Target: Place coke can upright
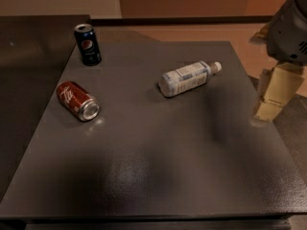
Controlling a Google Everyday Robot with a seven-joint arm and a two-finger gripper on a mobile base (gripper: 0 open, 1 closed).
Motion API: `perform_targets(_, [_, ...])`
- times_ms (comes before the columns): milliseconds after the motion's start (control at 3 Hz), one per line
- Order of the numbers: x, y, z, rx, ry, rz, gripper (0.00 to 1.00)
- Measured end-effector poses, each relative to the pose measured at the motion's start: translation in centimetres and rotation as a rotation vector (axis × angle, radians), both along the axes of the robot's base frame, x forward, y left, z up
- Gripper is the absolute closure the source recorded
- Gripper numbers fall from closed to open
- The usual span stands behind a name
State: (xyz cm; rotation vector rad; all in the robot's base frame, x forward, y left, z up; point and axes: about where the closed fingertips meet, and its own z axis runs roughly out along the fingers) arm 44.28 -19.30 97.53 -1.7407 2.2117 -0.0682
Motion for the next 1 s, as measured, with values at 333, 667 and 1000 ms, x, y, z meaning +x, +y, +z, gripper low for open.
perform_targets(333, [2.6, 8.3, -1.0, 0.061, 0.05, 0.057, 0.0])
perform_targets(667, [4.1, 11.8, -1.6, 0.09, 0.081, 0.059, 0.0])
perform_targets(1000, [5.9, 15.4, -3.0, 0.103, 0.115, 0.06, 0.0])
